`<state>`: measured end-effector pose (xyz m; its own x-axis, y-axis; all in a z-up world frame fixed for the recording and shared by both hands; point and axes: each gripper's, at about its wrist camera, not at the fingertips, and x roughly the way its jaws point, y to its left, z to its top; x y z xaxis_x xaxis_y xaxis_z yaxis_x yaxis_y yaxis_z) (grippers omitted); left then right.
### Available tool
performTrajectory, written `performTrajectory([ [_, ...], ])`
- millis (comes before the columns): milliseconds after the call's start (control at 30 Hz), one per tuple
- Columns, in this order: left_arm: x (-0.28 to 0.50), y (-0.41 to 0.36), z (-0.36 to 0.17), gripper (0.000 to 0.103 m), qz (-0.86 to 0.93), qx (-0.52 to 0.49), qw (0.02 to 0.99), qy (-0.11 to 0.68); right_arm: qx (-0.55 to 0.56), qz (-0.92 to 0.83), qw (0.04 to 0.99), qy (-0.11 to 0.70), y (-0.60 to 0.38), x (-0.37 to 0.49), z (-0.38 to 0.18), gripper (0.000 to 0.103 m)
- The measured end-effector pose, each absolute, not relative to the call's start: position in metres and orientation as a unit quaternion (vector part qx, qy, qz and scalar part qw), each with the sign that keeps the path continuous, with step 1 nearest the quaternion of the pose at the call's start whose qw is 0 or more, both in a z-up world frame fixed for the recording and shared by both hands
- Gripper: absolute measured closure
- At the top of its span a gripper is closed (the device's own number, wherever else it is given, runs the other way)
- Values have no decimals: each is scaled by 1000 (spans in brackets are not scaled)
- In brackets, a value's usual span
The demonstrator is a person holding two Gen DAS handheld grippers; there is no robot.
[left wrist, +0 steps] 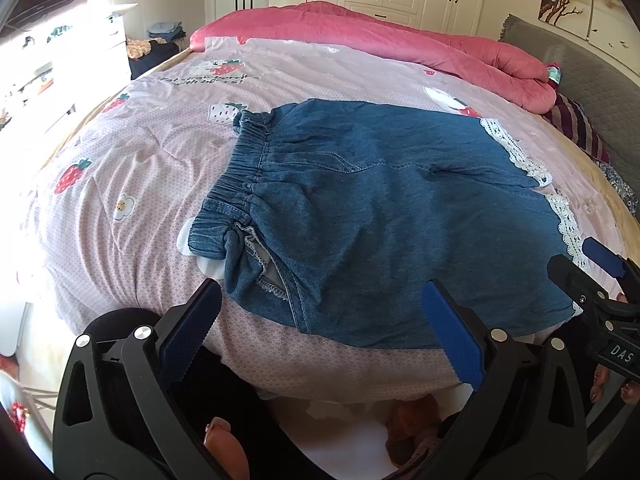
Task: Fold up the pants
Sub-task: 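Move both grippers toward the elastic waistband of the blue denim pants, then close the left gripper on the waistband while the right gripper grasps the denim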
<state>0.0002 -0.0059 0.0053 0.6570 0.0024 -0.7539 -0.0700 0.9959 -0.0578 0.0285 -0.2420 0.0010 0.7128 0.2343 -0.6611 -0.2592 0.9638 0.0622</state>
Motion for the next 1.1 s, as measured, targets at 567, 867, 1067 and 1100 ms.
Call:
performTrajectory([
  [567, 4, -5, 5, 9, 19, -42, 909, 414, -18, 133, 924, 358, -241, 33, -3, 4],
  [867, 18, -3, -3, 9, 15, -46, 908, 416, -20, 141, 919, 368, -239, 51, -10, 4],
  [1067, 37, 8, -8, 9, 19, -58, 906, 419, -26, 157, 914, 374, -233, 73, -12, 4],
  [1100, 42, 10, -8, 9, 22, -58, 906, 418, -27, 163, 912, 375, -232, 79, -12, 4],
])
